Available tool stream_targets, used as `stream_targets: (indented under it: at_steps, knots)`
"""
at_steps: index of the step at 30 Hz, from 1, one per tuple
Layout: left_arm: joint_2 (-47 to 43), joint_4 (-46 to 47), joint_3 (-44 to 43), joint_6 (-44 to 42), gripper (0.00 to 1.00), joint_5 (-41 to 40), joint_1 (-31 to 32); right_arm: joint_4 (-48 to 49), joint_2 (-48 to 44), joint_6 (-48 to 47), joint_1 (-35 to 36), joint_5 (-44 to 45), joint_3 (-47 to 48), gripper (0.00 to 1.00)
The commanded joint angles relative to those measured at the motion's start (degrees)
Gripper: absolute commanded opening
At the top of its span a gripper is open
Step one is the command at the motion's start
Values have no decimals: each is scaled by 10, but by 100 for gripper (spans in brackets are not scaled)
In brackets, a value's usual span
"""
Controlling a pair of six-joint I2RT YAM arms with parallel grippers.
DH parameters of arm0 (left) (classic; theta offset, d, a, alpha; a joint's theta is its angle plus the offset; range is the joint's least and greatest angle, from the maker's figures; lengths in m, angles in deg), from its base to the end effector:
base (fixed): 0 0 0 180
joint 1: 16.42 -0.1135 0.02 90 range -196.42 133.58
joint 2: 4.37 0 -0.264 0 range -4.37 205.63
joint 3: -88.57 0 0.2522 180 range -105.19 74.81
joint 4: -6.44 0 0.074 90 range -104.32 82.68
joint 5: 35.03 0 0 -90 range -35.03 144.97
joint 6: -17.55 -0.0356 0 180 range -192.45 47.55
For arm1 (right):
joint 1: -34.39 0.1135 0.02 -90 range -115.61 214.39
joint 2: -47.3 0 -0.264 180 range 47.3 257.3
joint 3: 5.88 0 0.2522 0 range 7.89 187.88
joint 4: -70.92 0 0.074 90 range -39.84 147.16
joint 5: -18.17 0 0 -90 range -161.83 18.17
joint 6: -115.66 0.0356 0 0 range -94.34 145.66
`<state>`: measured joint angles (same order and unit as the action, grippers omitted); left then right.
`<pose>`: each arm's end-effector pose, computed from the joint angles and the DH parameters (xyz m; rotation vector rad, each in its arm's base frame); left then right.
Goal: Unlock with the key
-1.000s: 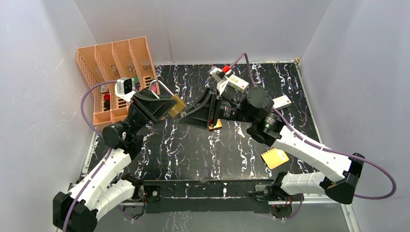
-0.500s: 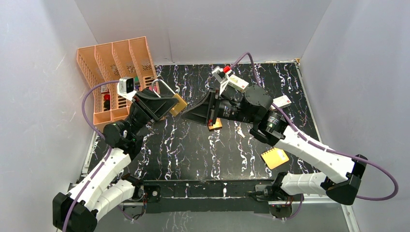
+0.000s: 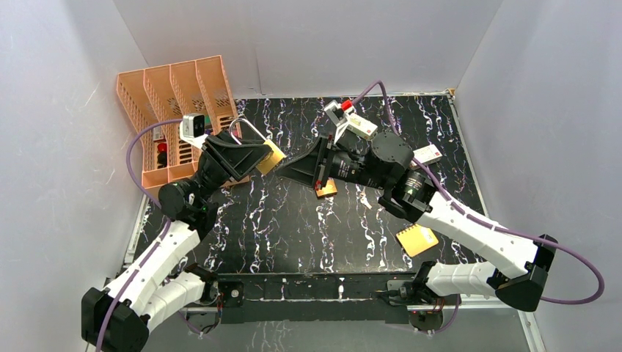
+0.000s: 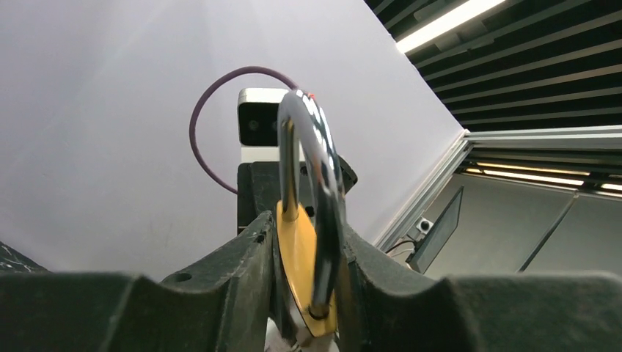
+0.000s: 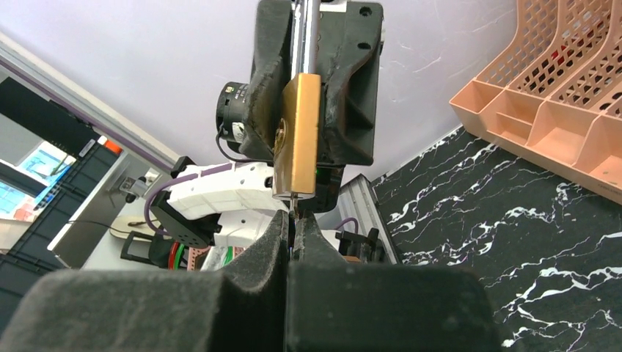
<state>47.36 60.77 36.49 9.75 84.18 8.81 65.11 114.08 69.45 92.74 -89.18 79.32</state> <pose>0.1459 -0.0879 0.4080 0.1733 0.9075 -1.9204 0.1277 0.2274 0.4594 -0.4909 1.5051 1.6594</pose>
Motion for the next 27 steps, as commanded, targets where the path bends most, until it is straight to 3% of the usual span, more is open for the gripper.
stream_targets:
  at_steps: [1, 3, 11, 18, 27]
  knots:
    - [-1, 29, -26, 7, 37, 7, -3, 112, -31, 15, 6, 23, -12, 0]
    - [-1, 29, -25, 7, 47, 11, -3, 144, -38, 22, 6, 35, -31, 0]
    - [-5, 23, -10, 10, 48, 24, -3, 210, -47, 31, 6, 59, -63, 0]
    - [-24, -11, 12, -4, 64, 23, -3, 242, -56, 15, 6, 83, -74, 0]
    - [-23, -61, -6, -22, 58, 11, -3, 213, -42, 10, 6, 71, -63, 0]
